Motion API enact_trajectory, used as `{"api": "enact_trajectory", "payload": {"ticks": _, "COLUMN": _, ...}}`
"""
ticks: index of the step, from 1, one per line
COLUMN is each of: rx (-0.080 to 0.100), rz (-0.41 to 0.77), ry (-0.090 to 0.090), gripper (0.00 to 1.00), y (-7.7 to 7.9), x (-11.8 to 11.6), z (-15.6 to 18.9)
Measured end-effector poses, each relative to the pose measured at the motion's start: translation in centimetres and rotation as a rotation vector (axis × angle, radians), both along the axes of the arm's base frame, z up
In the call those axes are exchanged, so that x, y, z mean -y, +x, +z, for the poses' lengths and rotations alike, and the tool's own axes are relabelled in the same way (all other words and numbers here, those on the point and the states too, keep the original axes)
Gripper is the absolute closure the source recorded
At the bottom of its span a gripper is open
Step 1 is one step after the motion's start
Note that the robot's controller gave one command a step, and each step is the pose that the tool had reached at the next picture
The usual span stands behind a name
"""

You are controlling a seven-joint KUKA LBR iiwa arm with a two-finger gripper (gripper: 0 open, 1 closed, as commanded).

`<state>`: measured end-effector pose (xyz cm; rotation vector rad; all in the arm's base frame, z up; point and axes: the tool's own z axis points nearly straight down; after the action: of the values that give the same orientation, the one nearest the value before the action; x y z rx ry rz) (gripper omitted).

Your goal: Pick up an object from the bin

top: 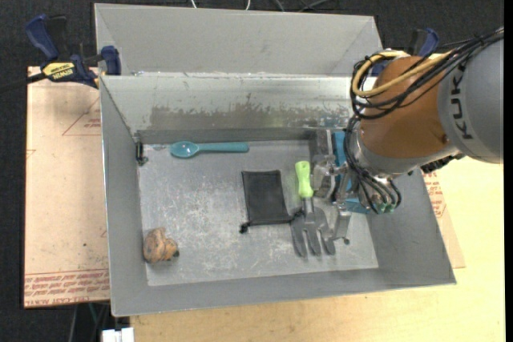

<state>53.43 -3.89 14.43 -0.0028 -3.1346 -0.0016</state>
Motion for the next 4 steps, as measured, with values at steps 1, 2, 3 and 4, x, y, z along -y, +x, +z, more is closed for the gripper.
{"api": "enact_trajectory", "payload": {"ticks": 1, "rx": 0.007, "rz": 0.001, "ry": -0.001, "gripper": 0.00, "y": 0.2, "x": 0.0, "z": 0.4}}
{"api": "enact_trajectory", "payload": {"ticks": 2, "rx": 0.011, "rz": -0.006, "ry": 0.001, "gripper": 0.00, "y": 1.9, "x": -6.5, "z": -5.4}}
{"api": "enact_trajectory", "payload": {"ticks": 3, "rx": 0.020, "rz": 0.094, "ry": -0.004, "gripper": 1.00, "y": 4.4, "x": -5.2, "z": -6.4}}
{"api": "enact_trajectory", "payload": {"ticks": 4, "rx": 0.020, "rz": 0.094, "ry": -0.004, "gripper": 1.00, "y": 4.4, "x": -5.3, "z": -6.4}}
